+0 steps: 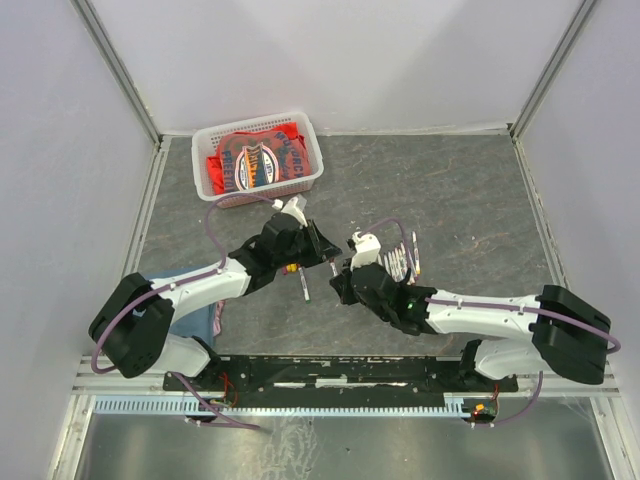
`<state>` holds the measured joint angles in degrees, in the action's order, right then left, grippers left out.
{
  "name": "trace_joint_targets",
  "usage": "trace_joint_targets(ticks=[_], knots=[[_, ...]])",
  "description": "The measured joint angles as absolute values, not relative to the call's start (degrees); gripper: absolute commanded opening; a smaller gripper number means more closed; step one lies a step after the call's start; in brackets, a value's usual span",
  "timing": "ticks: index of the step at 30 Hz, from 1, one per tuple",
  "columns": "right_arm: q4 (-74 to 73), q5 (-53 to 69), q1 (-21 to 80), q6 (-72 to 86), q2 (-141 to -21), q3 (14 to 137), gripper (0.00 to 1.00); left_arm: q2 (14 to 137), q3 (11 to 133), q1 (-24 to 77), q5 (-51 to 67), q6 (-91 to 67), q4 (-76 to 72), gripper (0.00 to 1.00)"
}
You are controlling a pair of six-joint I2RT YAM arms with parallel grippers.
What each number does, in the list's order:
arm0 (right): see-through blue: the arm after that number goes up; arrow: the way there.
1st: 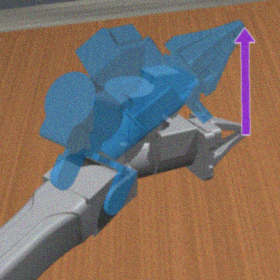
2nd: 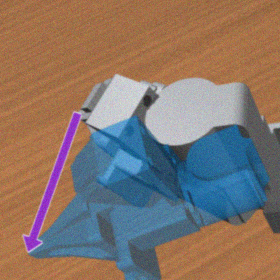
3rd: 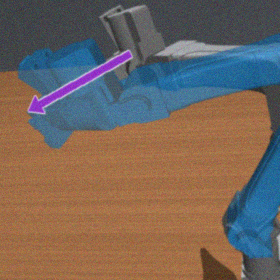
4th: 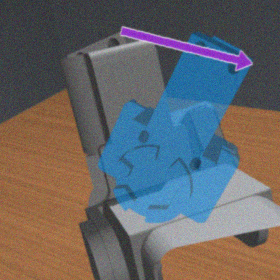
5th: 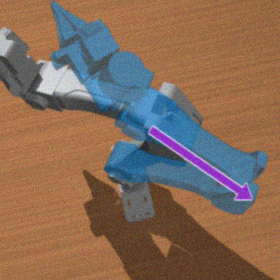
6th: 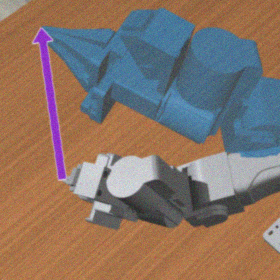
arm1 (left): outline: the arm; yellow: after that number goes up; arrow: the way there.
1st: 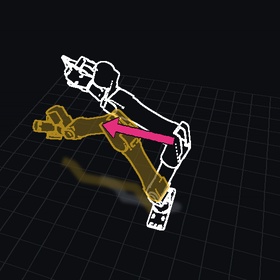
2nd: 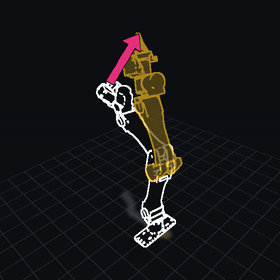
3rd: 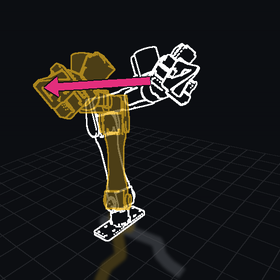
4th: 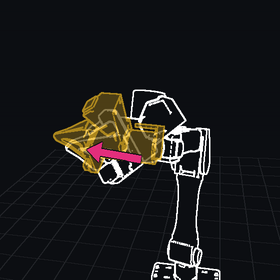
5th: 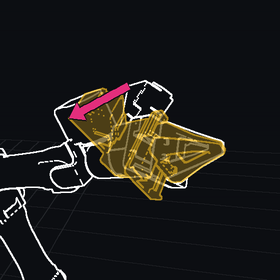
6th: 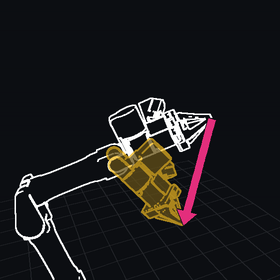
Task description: Open the pen caps
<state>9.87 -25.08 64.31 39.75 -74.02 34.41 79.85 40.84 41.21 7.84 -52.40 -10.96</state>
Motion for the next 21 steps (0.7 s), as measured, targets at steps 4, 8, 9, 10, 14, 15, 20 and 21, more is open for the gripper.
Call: trace_joint_targets(ticks=[4, 8, 9, 10, 14, 15, 20, 21], knots=[[10.33, -25.56, 64.27, 39.59, -75.83, 34.65, 0.01, 80.62, 41.6, 41.28, 5.63, -52.51, -9.1, 0.03], [11.44, -27.51, 64.2, 39.35, -79.24, 35.35, 0.01, 83.77, 45.6, 41.78, 1.06, -52.73, -3.79, 0.03], [11.73, -28.16, 64.14, 39.16, -80.05, 35.62, 0.01, 84.58, 46.87, 41.95, -0.21, -52.8, -2.33, 0.03], [12.01, -28.77, 64.07, 39.05, -80.66, 35.88, 0.01, 85.36, 48.1, 42.15, -1.43, -52.88, -1.1, 0.03], [12.99, -31.4, 63.66, 38.48, -82.17, 36.71, 0.01, 88.29, 52.88, 42.65, -4.71, -52.9, 2.57, 0.03], [13.08, -32.05, 63.59, 38.26, -82.39, 36.86, 0.01, 89.01, 54.02, 42.83, -5.3, -52.9, 3.31, 0.03], [13.19, -33.3, 63.35, 37.93, -82.56, 36.77, 0.01, 90.59, 55.83, 43.4, -6.9, -52.88, 4.38, 0.03], [13.41, -33.28, 63.33, 37.87, -82.5, 36.56, 0.01, 90.61, 55.83, 43.48, -7.01, -52.86, 4.38, 0.03]])
